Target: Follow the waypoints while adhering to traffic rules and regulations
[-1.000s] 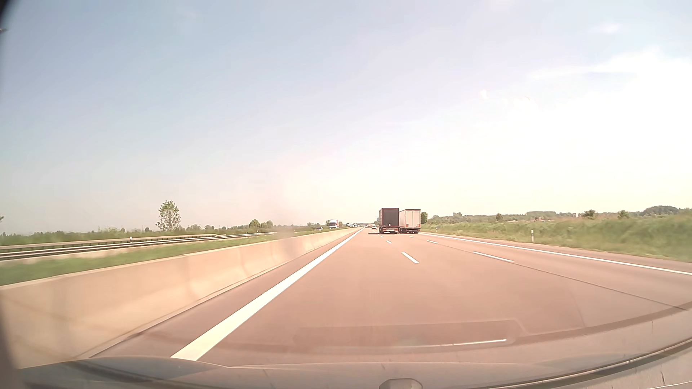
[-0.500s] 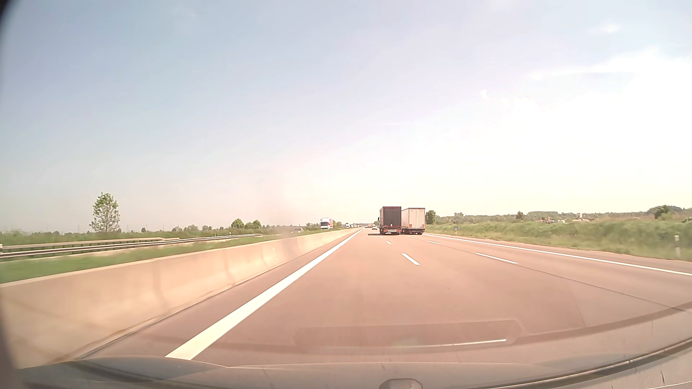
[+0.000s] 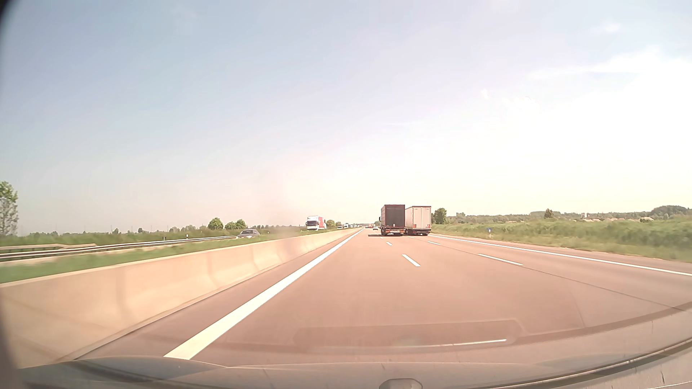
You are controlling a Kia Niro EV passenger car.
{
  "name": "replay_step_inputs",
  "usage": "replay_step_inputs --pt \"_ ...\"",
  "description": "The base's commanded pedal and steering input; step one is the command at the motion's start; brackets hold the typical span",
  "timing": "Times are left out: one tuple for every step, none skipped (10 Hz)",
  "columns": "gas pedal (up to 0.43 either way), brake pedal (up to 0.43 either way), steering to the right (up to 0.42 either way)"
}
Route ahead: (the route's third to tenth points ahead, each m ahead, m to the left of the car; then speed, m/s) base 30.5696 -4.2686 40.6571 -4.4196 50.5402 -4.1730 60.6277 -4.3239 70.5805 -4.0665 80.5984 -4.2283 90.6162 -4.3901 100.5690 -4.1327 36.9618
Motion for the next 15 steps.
replay_step_inputs --pt "0.177 0.000 -0.002" --pt "0.177 0.000 -0.002" --pt "0.169 0.000 -0.002" --pt "0.130 0.000 -0.002" --pt "0.087 0.000 -0.002" --pt "0.087 0.000 -0.002" --pt "0.087 0.000 -0.003" --pt "0.087 0.000 -0.002" --pt "0.087 0.000 -0.002" --pt "0.047 0.000 -0.002" --pt "0.047 0.000 -0.002" --pt "0.047 0.000 -0.002" --pt "0.047 0.000 -0.002" --pt "0.047 0.000 -0.002" --pt "0.028 0.000 -0.002"
